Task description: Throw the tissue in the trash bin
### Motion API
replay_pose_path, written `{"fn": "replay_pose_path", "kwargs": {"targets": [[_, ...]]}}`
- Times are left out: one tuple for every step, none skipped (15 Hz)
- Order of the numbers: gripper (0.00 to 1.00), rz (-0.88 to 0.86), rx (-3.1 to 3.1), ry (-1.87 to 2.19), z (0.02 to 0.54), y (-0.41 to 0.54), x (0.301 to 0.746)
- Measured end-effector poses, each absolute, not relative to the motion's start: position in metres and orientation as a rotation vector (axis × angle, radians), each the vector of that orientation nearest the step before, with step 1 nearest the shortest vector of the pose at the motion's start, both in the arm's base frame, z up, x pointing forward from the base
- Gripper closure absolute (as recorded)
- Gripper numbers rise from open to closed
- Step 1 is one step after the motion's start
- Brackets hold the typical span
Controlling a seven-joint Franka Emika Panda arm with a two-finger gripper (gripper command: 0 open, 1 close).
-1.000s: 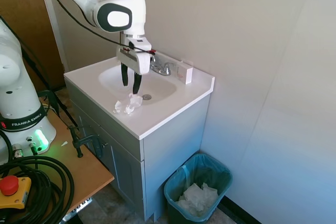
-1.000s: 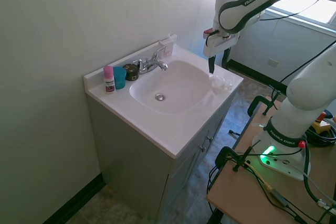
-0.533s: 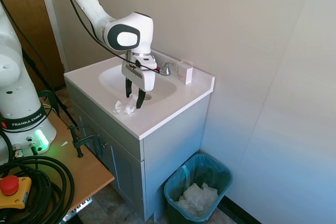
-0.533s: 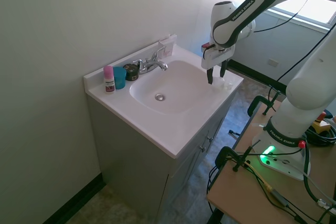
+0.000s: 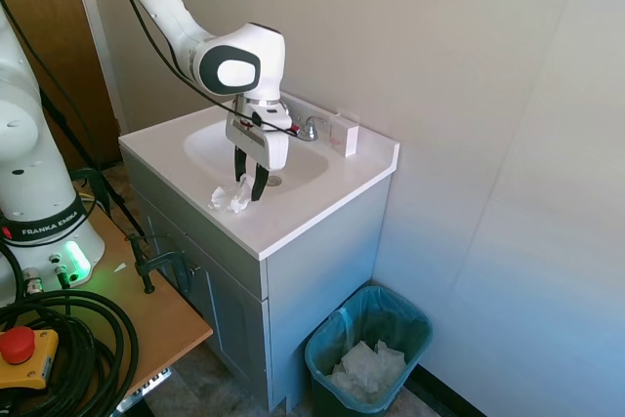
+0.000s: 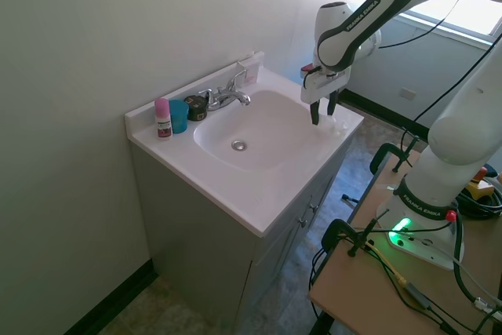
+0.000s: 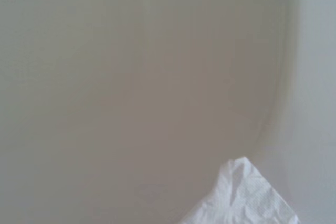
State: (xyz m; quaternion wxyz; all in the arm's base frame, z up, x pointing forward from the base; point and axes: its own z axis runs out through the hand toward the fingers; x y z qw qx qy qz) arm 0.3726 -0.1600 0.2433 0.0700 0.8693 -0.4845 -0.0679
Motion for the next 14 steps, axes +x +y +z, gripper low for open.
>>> {"fn": "replay_pose_path", "kwargs": {"targets": [[1.0,-0.206,2.617,-1.458,0.243,-0.162,0.3715],[1.0,-0.205,2.62,-1.458,0.2427,-0.1641,0.3708],[1.0,-0.205,2.624,-1.459,0.2424,-0.1659,0.3703],[1.0,-0.203,2.629,-1.459,0.2423,-0.167,0.3701],[1.0,-0.197,2.632,-1.46,0.2425,-0.1673,0.3706],[1.0,-0.189,2.635,-1.464,0.2429,-0.1674,0.3714],[1.0,-0.185,2.639,-1.469,0.2432,-0.1674,0.3719],[1.0,-0.182,2.641,-1.472,0.2434,-0.1674,0.3723],[1.0,-0.178,2.642,-1.477,0.2436,-0.1673,0.3728],[1.0,-0.176,2.645,-1.485,0.244,-0.1672,0.3733],[1.0,-0.175,2.649,-1.487,0.2442,-0.1672,0.3737],[1.0,-0.173,2.651,-1.49,0.2443,-0.1673,0.3738],[1.0,-0.173,2.655,-1.494,0.2446,-0.1675,0.3741],[1.0,-0.168,2.662,-1.494,0.2461,-0.168,0.3752]]}}
